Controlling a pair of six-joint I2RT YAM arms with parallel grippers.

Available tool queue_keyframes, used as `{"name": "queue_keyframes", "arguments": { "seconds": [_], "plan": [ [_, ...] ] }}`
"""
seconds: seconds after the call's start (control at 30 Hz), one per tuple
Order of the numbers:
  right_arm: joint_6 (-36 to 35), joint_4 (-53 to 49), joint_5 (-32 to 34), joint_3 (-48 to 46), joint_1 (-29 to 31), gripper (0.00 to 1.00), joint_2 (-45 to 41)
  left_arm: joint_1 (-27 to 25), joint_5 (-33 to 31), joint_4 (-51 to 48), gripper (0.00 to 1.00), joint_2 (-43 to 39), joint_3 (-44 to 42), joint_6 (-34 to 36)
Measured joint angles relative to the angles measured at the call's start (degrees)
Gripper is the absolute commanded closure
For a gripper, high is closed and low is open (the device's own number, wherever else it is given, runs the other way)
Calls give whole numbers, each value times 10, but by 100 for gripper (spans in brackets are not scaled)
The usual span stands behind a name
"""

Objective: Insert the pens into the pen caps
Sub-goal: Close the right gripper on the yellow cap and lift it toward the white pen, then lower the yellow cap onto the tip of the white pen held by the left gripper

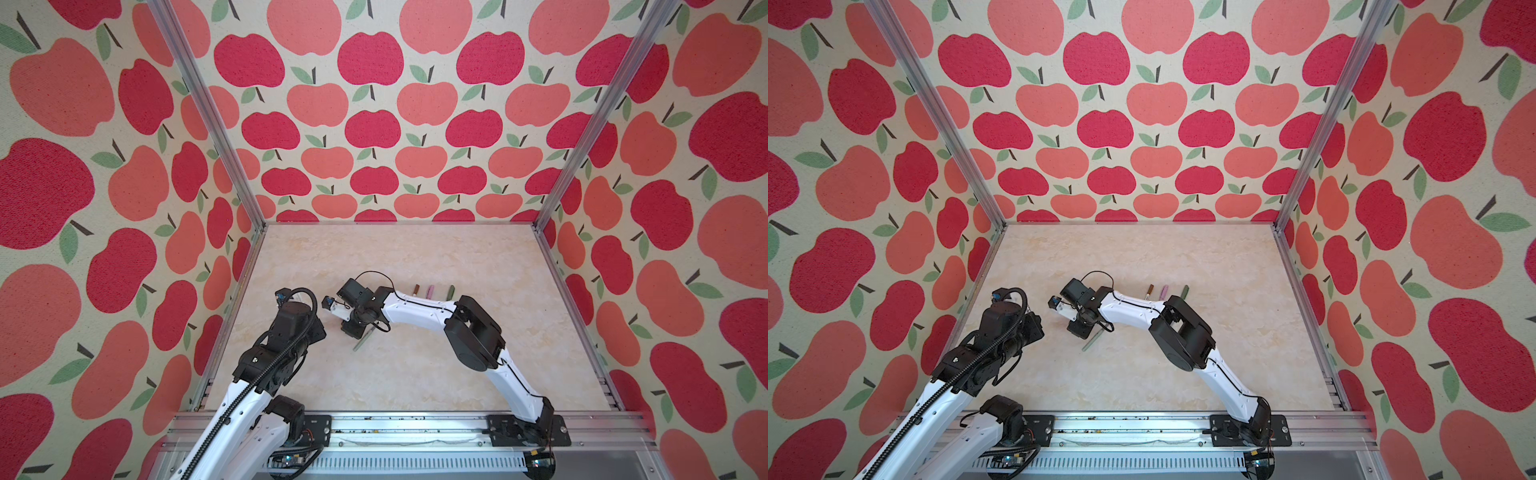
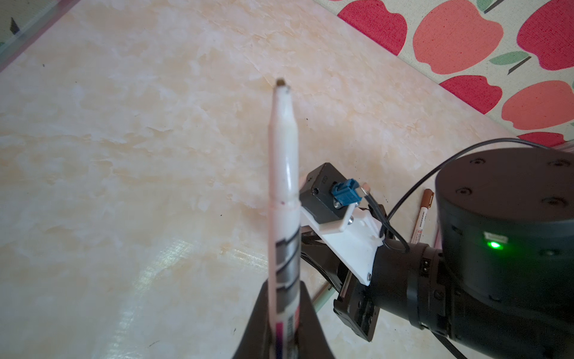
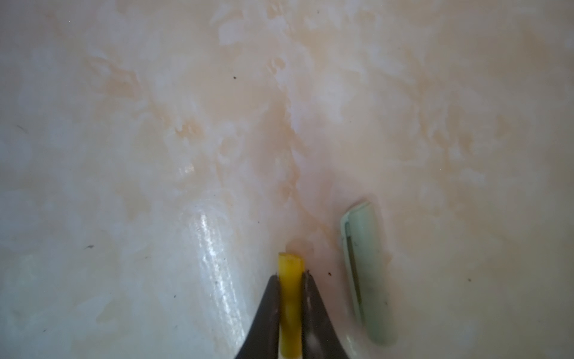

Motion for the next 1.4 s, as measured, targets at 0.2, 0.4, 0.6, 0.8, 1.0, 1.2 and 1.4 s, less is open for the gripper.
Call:
{"name": "queue_keyframes", "arguments": {
  "seconds": [0.2,0.4,0.6,0.8,1.0,1.2,1.4],
  "plan": [
    [72,11,-56,-58,-47,87,-62,0,30,28,100,24,0,21],
    [168,86,-126,-116,-123,86,-163,-3,102,97,100,57,0,48],
    [283,192,-189,-202,-197,86,-239,-45,177,190,100,133,0,72],
    [382,276,-236,-286,-261,86,-276,-103,230,282,100,235,3,76],
    [442,328,-269,-332,-288,86,-311,-139,280,346,100,328,30,77],
    [473,369,-285,-352,-288,86,-349,-149,309,378,100,369,50,77],
    [508,411,-300,-367,-288,87,-352,-153,315,388,100,378,64,77]
  ]
}}
